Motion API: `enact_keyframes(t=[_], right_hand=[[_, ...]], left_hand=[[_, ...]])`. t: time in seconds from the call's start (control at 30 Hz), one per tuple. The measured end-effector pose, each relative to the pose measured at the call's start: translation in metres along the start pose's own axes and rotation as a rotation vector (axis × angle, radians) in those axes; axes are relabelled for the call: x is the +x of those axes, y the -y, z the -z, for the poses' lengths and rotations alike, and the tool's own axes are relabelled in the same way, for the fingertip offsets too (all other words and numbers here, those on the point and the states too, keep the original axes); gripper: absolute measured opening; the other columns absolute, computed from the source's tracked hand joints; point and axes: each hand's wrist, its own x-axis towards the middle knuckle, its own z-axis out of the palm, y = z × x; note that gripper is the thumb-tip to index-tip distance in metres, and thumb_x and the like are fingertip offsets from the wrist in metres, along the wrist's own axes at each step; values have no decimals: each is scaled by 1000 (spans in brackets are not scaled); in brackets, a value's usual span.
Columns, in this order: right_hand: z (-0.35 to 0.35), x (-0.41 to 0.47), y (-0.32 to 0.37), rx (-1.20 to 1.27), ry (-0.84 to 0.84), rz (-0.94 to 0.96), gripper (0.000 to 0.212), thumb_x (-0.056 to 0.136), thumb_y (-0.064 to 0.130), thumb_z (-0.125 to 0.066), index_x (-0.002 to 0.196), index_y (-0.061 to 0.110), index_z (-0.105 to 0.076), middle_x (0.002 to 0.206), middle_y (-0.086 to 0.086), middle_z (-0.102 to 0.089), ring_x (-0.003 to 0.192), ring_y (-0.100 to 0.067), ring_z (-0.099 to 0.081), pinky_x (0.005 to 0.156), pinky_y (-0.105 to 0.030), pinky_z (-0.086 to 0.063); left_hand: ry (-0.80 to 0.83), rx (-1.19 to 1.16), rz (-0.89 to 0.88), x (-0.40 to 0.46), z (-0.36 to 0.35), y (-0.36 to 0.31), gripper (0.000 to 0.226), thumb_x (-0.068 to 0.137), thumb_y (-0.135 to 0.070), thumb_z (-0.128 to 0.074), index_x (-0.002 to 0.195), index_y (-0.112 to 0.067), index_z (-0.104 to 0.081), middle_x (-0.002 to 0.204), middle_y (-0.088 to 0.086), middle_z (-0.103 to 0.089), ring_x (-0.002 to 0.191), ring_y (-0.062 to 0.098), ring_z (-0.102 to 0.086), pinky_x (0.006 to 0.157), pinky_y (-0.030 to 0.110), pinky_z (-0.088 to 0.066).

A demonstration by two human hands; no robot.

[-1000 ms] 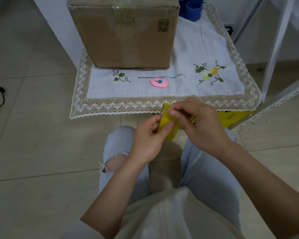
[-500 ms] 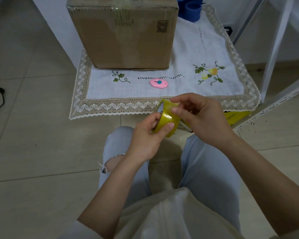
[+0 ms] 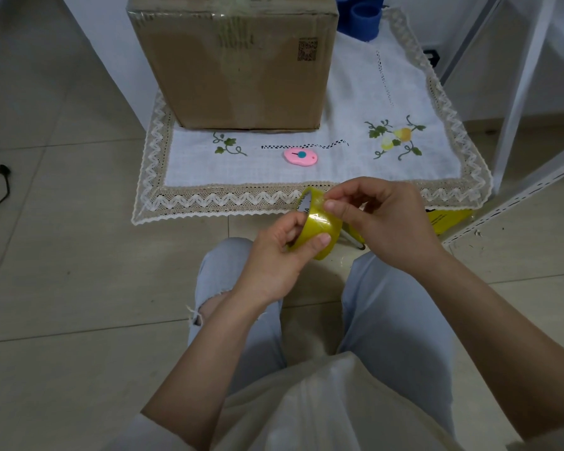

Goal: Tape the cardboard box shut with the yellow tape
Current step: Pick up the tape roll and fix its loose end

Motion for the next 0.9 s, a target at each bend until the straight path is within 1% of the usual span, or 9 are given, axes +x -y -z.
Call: enact_keyframes(t=[0.13,0.3,0.4,0.47,0.57,0.63,0.7,0.8,0.9], right_hand=[[-1,0,1,39,-9,-32,9,78,22,-77,85,26,-73,72,12,-68,62,1,-57,60,-16,-48],[-6,-1,3,89,-63,-82,13,75,23,-80,84,27,-71,70,11,-68,62,0,-58,63,-22,-51],[-11,-1,4,154,-150,-165,35,69,27,-84,94,22,-59,74,9,-57,62,-3,-52,60,-17,-47],[-10,0,5,226,-169,-316,50,65,32,-86,100,19,-53,77,6,-51,63,-5,-49,58,-18,-45],[-5,1,6,418,42,-525,43,69,36,-81,101,15,-63,82,2,-66,68,-7,-63,65,-23,-48],[-3,1,5,508,150,-556,24,74,34,-75,89,17,-68,80,4,-72,70,-7,-66,70,-25,-49],[-2,1,4,560,163,-558,14,78,31,-72,82,18,-67,73,7,-72,65,-5,-65,70,-23,-47],[-2,2,3,581,170,-562,23,70,35,-73,84,17,-67,71,8,-70,65,-5,-64,71,-26,-45],[-3,1,4,575,188,-548,28,63,40,-75,79,19,-68,75,5,-69,76,-13,-62,79,-33,-45]], left_hand=[[10,4,-12,0,2,-1,12,87,-6,-67,98,-6,-64,87,3,-71,77,2,-64,73,14,-50],[9,6,-52,0,1,-2,11,87,-3,-66,96,-3,-62,85,2,-68,77,2,-62,72,13,-49],[2,-14,-64,2,2,-2,9,87,-3,-66,91,-9,-61,82,-3,-67,79,5,-61,74,16,-50],[-4,-23,-79,3,3,-3,13,87,-4,-66,87,-16,-60,80,-10,-67,80,5,-61,77,17,-51],[12,1,-91,4,4,-4,15,87,-4,-66,89,-18,-61,84,-9,-69,83,5,-62,79,17,-50],[39,12,-82,4,4,-7,15,88,-5,-66,94,-17,-62,89,-3,-70,85,4,-64,79,16,-50],[65,-5,-56,5,3,-10,13,88,-8,-66,99,-14,-63,89,-3,-72,84,2,-66,79,17,-51],[11,-44,48,8,-2,-19,13,92,-23,-62,95,-11,-66,69,-9,-67,64,-2,-60,66,13,-47],[-96,-38,104,14,-4,-24,32,94,-36,-56,88,-6,-66,71,2,-62,59,3,-58,56,13,-45]])
